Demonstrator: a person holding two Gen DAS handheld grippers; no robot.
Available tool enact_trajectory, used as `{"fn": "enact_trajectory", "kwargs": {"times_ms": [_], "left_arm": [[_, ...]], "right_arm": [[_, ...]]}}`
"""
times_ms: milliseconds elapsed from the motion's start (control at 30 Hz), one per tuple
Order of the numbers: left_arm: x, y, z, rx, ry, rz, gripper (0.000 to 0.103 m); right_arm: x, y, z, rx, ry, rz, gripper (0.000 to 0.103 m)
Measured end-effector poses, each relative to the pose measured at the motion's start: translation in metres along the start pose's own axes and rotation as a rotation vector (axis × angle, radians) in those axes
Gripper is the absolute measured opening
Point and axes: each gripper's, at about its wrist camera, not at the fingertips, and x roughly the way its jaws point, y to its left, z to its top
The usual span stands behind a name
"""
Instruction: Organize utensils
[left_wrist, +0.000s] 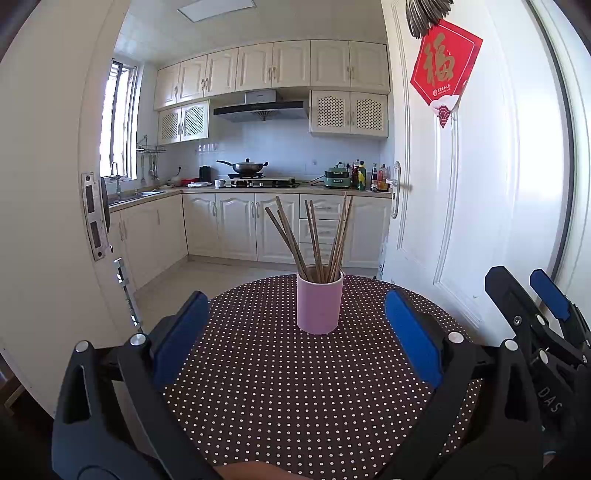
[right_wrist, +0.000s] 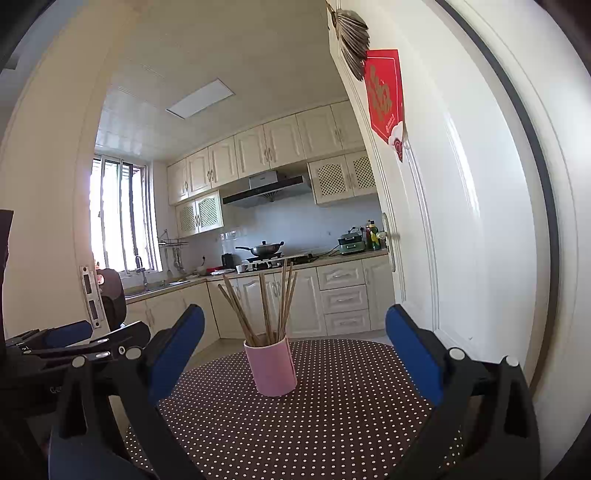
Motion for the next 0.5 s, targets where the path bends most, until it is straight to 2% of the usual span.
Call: {"fn": "enact_trajectory", "kwargs": {"times_ms": [500], "left_arm": [[-0.0022, 0.0011, -0.0015, 0.004, -0.013, 0.011, 0.095]], "right_arm": [[-0.0012, -0.0002, 0.0014, 0.000, -0.003, 0.004, 0.095]]}}
